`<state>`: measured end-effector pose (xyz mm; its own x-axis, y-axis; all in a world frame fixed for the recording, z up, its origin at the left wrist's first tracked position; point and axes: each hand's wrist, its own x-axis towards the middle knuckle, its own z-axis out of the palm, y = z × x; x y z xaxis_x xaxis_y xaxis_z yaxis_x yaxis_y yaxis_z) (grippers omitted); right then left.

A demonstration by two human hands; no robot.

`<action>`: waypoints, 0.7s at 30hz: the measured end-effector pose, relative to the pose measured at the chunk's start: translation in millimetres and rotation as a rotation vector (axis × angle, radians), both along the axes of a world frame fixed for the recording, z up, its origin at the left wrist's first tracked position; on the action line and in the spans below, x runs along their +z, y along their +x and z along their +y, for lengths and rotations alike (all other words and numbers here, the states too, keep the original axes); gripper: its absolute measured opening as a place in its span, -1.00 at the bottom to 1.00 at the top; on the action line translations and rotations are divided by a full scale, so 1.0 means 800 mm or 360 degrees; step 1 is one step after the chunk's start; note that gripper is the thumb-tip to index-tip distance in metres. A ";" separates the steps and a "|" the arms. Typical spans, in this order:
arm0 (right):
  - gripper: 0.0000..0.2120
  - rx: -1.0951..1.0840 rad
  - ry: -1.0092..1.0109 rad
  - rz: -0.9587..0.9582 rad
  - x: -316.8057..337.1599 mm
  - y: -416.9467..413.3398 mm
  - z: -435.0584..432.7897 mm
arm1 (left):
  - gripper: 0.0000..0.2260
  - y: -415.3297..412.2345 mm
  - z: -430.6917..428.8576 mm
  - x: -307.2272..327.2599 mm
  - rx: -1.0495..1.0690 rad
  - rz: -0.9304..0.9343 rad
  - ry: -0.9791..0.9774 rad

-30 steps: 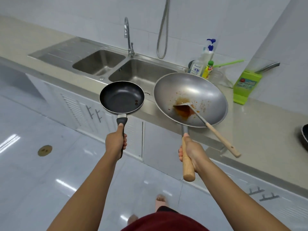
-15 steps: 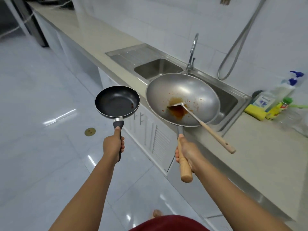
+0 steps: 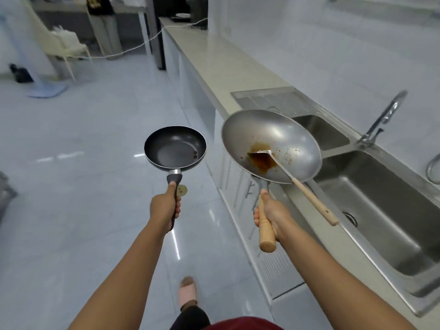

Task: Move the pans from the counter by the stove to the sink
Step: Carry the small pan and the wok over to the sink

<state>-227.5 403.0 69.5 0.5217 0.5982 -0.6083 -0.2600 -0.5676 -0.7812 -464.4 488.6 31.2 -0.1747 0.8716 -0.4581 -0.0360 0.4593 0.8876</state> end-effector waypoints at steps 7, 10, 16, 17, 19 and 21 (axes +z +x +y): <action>-0.49 0.0121 -0.0014 -0.0005 -0.009 -0.034 0.179 | -0.53 -0.048 0.170 -0.006 0.0061 0.0083 -0.0035; -0.48 0.0143 -0.0045 -0.0023 -0.010 -0.050 0.252 | -0.52 -0.066 0.246 -0.003 0.0045 0.0125 -0.0059; -0.46 0.0058 -0.0036 -0.0033 -0.007 -0.075 0.372 | -0.52 -0.079 0.374 0.006 -0.0058 0.0169 -0.0037; -0.46 0.0047 -0.0039 -0.0027 -0.006 -0.076 0.390 | -0.52 -0.079 0.392 0.005 -0.0075 0.0168 -0.0029; -0.45 0.0021 -0.0039 -0.0017 -0.006 -0.074 0.429 | -0.51 -0.077 0.432 0.007 -0.0127 0.0189 -0.0029; -0.45 -0.0036 -0.0021 -0.0009 -0.006 -0.069 0.467 | -0.51 -0.072 0.471 0.010 -0.0162 0.0214 -0.0017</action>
